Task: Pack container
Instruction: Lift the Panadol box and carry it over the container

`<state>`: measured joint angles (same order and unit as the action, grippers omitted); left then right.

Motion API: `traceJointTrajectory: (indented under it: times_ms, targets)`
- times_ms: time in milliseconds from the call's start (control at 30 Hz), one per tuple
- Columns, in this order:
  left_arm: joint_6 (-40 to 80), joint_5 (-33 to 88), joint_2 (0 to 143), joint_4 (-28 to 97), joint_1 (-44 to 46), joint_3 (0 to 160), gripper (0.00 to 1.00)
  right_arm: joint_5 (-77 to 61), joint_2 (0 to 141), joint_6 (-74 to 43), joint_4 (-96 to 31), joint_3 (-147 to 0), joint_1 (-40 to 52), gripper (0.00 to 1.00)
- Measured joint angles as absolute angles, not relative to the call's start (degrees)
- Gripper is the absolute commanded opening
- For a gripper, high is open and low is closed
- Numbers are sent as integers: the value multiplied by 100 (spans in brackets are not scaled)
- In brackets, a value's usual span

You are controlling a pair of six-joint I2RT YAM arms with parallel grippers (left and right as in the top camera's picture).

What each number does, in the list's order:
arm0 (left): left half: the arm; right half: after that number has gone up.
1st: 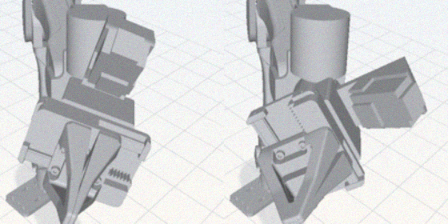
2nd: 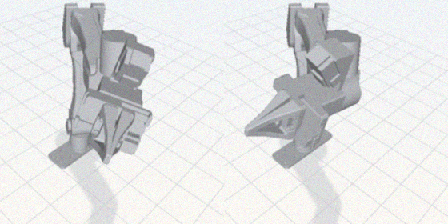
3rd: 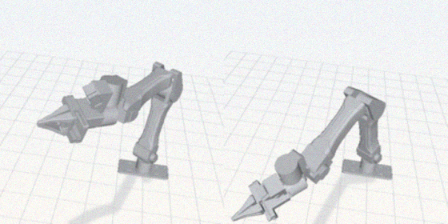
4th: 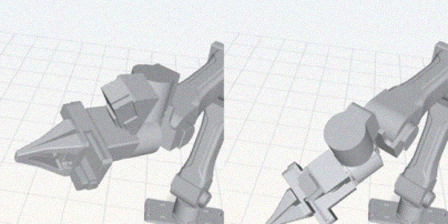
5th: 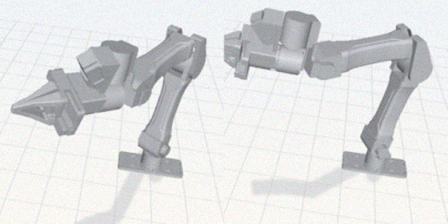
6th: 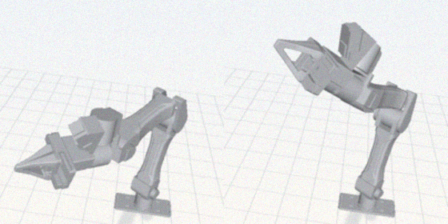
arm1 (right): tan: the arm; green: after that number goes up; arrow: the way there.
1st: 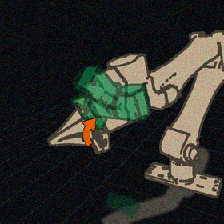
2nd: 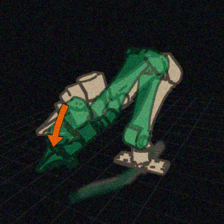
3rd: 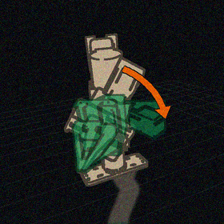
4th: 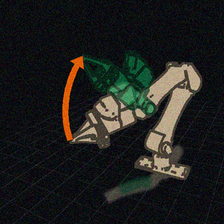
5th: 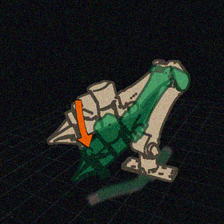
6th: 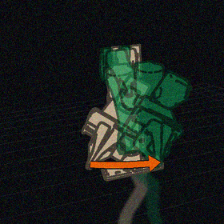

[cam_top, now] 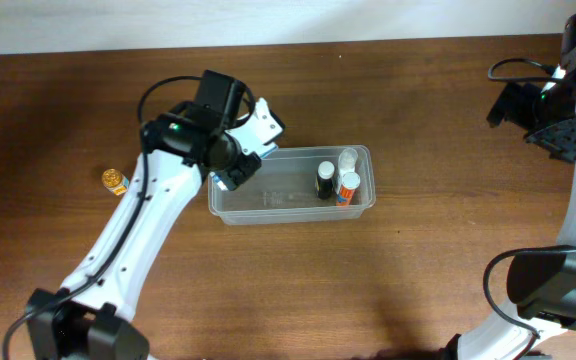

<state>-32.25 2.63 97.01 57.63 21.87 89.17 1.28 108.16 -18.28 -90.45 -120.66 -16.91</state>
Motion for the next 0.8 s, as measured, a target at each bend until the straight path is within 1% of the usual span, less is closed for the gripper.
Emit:
traceJointTrajectory:
  times_ms: [300, 500, 800]
  targets:
    - [-3848, 283, 10425, 5513, 2276, 8917, 38, 128, 10816, -1822, -9045, -12066, -1691, 98]
    - [-3951, 287, 10851, 5234, 2276, 8917, 39, 128, 10816, -1824, -9045, -12066, -1691, 98]
    - [-4174, 499, 11209, 5225, 2276, 8917, 37, 128, 10816, -1826, -9045, -12066, -1691, 98]
